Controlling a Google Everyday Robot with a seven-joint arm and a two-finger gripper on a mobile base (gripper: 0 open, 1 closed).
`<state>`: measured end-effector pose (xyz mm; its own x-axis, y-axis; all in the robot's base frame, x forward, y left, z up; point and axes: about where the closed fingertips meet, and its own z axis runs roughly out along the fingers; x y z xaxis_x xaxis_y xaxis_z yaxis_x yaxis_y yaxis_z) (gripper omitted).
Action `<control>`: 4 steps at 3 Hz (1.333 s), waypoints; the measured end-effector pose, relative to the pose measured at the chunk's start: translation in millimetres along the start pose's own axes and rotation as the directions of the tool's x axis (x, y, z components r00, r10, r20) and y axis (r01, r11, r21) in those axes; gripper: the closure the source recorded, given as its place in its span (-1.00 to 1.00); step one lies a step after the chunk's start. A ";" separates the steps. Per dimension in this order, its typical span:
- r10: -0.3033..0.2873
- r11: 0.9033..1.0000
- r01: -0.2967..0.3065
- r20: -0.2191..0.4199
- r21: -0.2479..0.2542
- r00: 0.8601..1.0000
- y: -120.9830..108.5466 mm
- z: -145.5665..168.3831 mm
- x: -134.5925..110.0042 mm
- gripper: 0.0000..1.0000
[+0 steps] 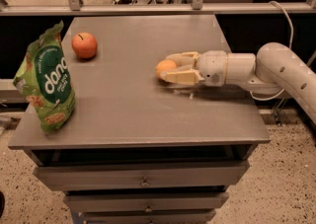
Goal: Move orange near green rice chip bag
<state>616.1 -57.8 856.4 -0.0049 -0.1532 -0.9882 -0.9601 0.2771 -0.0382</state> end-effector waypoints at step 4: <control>-0.015 0.986 0.020 0.033 -0.166 0.999 70.4 103.6 -30.5 1.00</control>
Offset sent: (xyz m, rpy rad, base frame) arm -0.0407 0.0910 0.0502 0.0520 -0.0288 0.1173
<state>577.6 64.6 868.5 0.0186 -0.1258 -0.9919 -0.9931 0.1125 -0.0329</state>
